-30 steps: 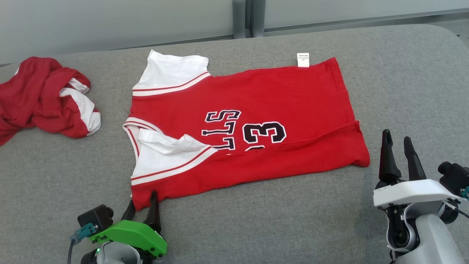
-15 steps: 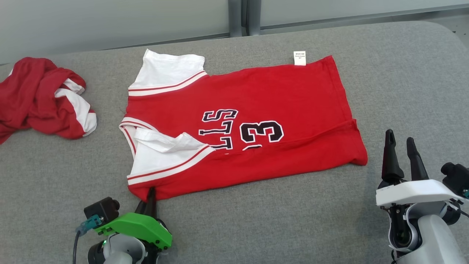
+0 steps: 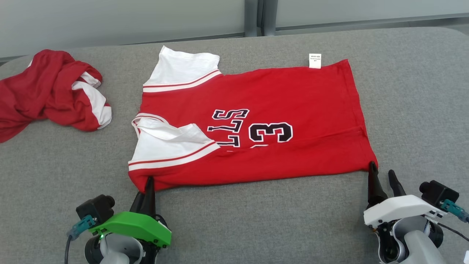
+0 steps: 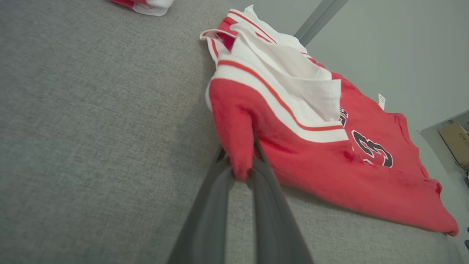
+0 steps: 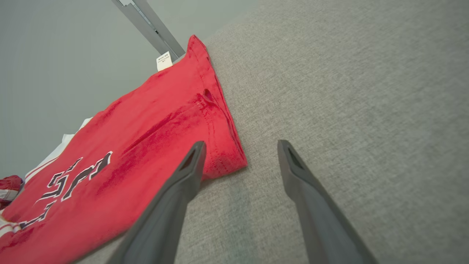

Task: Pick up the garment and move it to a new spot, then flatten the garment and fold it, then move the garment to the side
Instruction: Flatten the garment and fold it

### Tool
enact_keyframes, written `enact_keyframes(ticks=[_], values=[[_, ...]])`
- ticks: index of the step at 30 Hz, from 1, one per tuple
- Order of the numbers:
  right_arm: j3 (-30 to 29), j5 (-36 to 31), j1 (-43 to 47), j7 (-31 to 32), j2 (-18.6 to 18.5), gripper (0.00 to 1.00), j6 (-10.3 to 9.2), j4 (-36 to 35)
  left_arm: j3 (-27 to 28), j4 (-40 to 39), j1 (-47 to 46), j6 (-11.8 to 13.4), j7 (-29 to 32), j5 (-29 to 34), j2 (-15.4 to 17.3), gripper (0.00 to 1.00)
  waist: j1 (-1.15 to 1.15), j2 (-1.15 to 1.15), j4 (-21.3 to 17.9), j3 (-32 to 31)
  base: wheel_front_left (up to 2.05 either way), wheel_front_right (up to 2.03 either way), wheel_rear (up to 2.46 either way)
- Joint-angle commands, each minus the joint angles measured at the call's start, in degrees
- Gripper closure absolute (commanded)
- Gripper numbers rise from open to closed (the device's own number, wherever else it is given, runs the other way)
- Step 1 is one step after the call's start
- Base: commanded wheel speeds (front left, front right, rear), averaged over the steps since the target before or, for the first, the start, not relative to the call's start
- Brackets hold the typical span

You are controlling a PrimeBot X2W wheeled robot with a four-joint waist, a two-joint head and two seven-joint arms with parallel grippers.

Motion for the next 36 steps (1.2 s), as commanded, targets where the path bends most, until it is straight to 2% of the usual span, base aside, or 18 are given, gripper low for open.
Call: enact_keyframes(ticks=[1,9,11,12,13,14,18,23,36], values=[[0.61,0.55,-1.45,0.13,-0.22,0.0,0.03,1.99,-0.11,-1.23,0.78,0.59,0.24,0.16,0.54,1.0,0.0,0.58,0.62,0.0,0.0,0.0,0.0],[2.85,1.94,-6.78,0.95,-0.12,0.0,0.02,11.47,-1.87,-4.05,1.18,1.41,1.43,1.0,0.25,1.0,0.0,0.58,1.7,-0.24,0.0,0.0,0.0],[3.48,2.51,-8.07,0.72,-0.08,0.59,0.03,13.44,-2.16,-4.47,1.32,1.49,1.68,1.06,0.22,1.0,0.0,0.58,1.81,-0.39,0.0,0.0,0.0],[3.69,2.74,-8.6,0.63,-0.07,0.73,0.03,14.38,-2.27,-4.63,1.42,1.6,1.62,1.11,0.24,1.0,0.0,0.58,1.82,-0.46,0.0,0.0,0.0],[3.87,2.9,-9.05,0.43,-0.07,0.94,0.03,15.13,-2.42,-4.74,1.49,1.74,1.64,1.31,0.37,1.0,0.0,0.58,1.81,-0.55,0.0,0.0,0.0],[3.94,2.98,-9.53,0.21,-0.07,1.0,0.03,15.88,-2.5,-4.84,1.61,1.77,1.7,1.33,0.5,1.0,0.0,0.58,1.81,-0.63,0.0,0.0,0.0],[3.11,3.54,-10.39,-0.6,-0.19,1.0,0.03,16.64,-2.83,-5.48,2.14,1.94,1.8,1.61,0.97,1.0,0.0,0.58,1.73,-0.99,0.0,0.0,0.0],[1.2,3.04,-7.35,-1.15,-0.24,1.0,0.02,13.78,-3.78,-7.59,4.23,1.8,2.72,2.18,2.09,1.0,0.0,0.58,1.51,-1.47,0.0,0.0,0.0],[-3.8,2.39,6.42,4.19,-0.37,1.0,-0.04,-3.4,-4.88,-16.72,14.88,4.45,7.72,2.81,7.25,1.0,0.0,0.58,-0.97,-1.97,0.0,0.0,0.0]])
